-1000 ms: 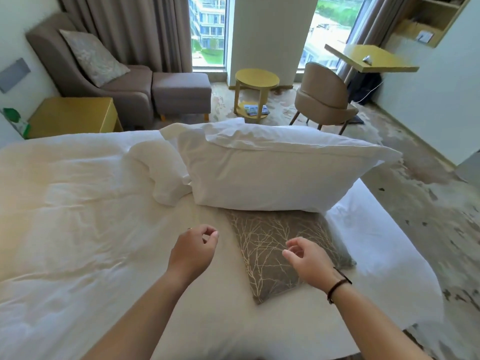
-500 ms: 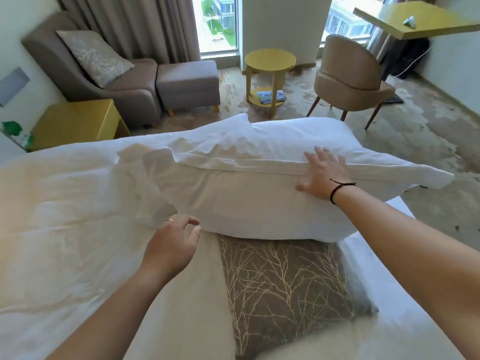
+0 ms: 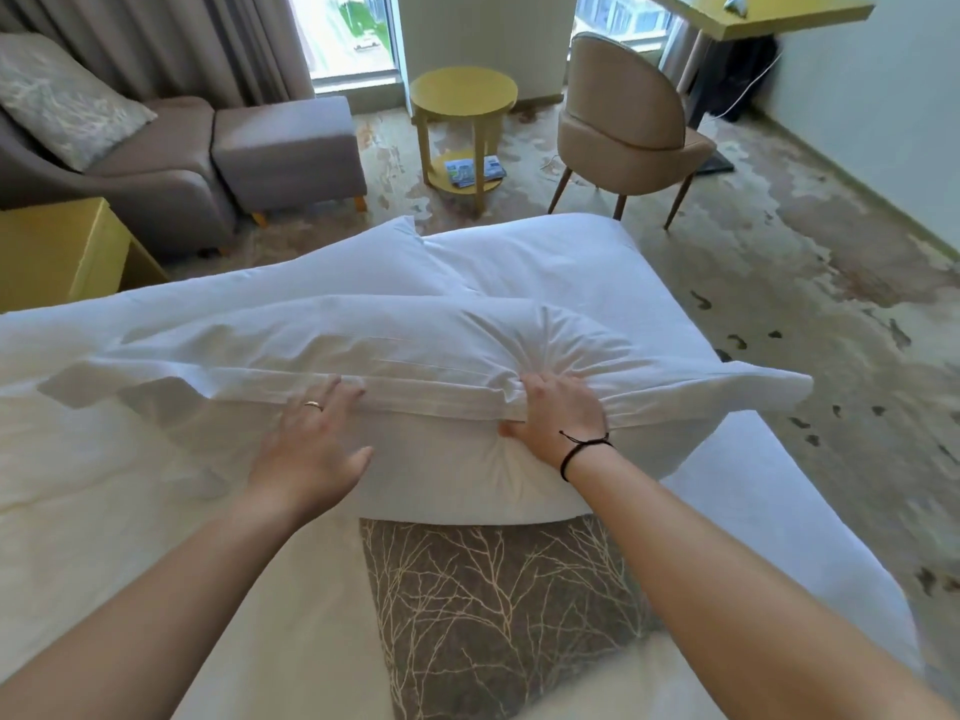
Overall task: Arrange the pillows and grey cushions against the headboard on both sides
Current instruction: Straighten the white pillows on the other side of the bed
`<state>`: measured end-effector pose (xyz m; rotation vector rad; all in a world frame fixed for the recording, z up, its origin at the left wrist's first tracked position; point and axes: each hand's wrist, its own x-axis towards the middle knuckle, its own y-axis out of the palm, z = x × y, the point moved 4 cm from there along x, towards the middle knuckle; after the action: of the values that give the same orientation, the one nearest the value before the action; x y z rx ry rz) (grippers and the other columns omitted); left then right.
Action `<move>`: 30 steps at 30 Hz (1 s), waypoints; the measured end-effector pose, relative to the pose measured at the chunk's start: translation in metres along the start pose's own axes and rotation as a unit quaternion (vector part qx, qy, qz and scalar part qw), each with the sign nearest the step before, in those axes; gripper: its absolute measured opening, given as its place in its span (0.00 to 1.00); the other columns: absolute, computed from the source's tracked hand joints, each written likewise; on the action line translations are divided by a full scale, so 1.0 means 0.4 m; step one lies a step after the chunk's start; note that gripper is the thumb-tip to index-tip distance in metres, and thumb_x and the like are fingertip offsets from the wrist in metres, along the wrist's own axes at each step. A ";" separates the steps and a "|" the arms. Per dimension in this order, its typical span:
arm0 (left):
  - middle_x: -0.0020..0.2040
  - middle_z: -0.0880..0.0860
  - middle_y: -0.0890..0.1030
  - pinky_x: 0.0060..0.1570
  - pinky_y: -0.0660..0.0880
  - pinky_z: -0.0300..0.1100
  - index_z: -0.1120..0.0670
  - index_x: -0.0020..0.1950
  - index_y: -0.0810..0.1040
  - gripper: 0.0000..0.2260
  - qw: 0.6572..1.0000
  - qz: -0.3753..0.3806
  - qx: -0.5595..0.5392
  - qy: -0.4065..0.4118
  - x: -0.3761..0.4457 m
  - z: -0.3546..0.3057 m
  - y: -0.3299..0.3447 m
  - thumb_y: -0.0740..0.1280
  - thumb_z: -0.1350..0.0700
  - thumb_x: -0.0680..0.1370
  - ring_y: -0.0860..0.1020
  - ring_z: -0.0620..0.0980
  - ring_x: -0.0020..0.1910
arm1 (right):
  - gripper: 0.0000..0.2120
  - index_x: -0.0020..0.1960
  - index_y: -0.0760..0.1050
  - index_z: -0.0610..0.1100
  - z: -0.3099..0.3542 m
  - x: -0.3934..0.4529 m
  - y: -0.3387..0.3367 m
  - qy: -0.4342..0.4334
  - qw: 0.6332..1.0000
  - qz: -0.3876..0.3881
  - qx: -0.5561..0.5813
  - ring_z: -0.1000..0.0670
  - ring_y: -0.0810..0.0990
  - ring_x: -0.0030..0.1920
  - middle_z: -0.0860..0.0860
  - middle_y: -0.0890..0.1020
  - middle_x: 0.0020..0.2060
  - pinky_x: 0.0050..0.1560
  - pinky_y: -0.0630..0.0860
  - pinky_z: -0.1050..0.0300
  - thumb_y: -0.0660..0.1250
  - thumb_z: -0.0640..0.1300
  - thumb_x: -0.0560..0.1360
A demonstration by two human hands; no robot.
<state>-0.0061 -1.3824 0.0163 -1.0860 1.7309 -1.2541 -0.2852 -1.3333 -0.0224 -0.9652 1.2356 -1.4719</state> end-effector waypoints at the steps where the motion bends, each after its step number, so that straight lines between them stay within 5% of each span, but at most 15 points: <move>1: 0.79 0.49 0.57 0.72 0.60 0.55 0.42 0.76 0.59 0.36 0.999 0.022 0.033 0.006 0.018 -0.004 0.008 0.72 0.45 0.72 0.56 0.55 0.77 | 0.24 0.54 0.77 0.46 -0.001 -0.022 0.002 -0.006 1.000 -0.019 0.005 0.45 0.79 0.47 0.49 0.82 0.45 0.45 0.72 0.52 0.70 0.64 0.70; 5: 0.81 0.49 0.41 0.77 0.45 0.54 0.42 0.79 0.40 0.51 0.984 0.080 0.156 0.020 0.066 0.008 0.049 0.72 0.38 0.69 0.42 0.54 0.80 | 0.09 0.35 0.70 0.47 -0.008 -0.097 0.012 -0.018 0.998 -0.059 0.017 0.45 0.77 0.34 0.49 0.78 0.32 0.35 0.67 0.56 0.69 0.45 0.71; 10: 0.80 0.52 0.51 0.75 0.49 0.55 0.47 0.80 0.44 0.57 0.978 0.046 0.201 0.041 0.069 0.016 0.083 0.75 0.34 0.62 0.50 0.56 0.79 | 0.17 0.30 0.62 0.48 -0.009 -0.159 0.030 -0.025 0.995 -0.076 0.063 0.46 0.70 0.27 0.50 0.72 0.25 0.35 0.61 0.57 0.69 0.34 0.63; 14: 0.73 0.49 0.71 0.71 0.60 0.54 0.50 0.74 0.68 0.30 0.974 0.020 0.214 0.066 0.053 0.036 0.105 0.71 0.48 0.73 0.65 0.53 0.74 | 0.17 0.31 0.60 0.48 -0.004 -0.187 0.043 -0.016 0.989 -0.084 0.121 0.49 0.65 0.28 0.54 0.66 0.26 0.36 0.58 0.57 0.68 0.35 0.65; 17: 0.57 0.51 0.82 0.62 0.68 0.54 0.52 0.54 0.81 0.10 0.975 0.001 0.211 0.065 0.047 0.044 0.112 0.65 0.59 0.75 0.75 0.55 0.62 | 0.11 0.32 0.66 0.47 0.009 -0.188 0.038 -0.007 0.981 -0.099 0.168 0.50 0.67 0.30 0.55 0.69 0.27 0.37 0.59 0.57 0.66 0.38 0.68; 20: 0.46 0.53 0.82 0.53 0.70 0.51 0.53 0.45 0.80 0.08 0.977 0.005 0.210 0.041 0.064 0.043 0.095 0.62 0.61 0.74 0.79 0.57 0.50 | 0.04 0.36 0.73 0.45 0.026 -0.168 0.010 0.000 0.975 -0.109 0.193 0.48 0.71 0.32 0.52 0.75 0.30 0.38 0.62 0.56 0.66 0.38 0.69; 26: 0.44 0.59 0.80 0.38 0.69 0.49 0.52 0.44 0.77 0.08 0.995 -0.072 0.058 -0.039 0.111 0.086 0.005 0.60 0.61 0.75 0.78 0.63 0.45 | 0.05 0.41 0.79 0.45 0.054 -0.093 -0.086 0.020 0.959 -0.130 0.250 0.45 0.76 0.36 0.50 0.80 0.35 0.36 0.69 0.54 0.65 0.42 0.73; 30: 0.43 0.58 0.80 0.37 0.69 0.49 0.49 0.41 0.73 0.08 0.993 -0.114 -0.005 -0.035 0.117 0.130 -0.093 0.60 0.59 0.77 0.72 0.59 0.41 | 0.06 0.39 0.77 0.44 0.100 -0.047 -0.163 0.016 0.954 -0.143 0.262 0.45 0.75 0.36 0.51 0.78 0.33 0.35 0.71 0.52 0.65 0.44 0.74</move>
<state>0.0309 -1.4499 0.0351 -1.3490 1.5962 -1.3273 -0.2537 -1.3218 0.0490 -0.7737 0.6795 -1.9206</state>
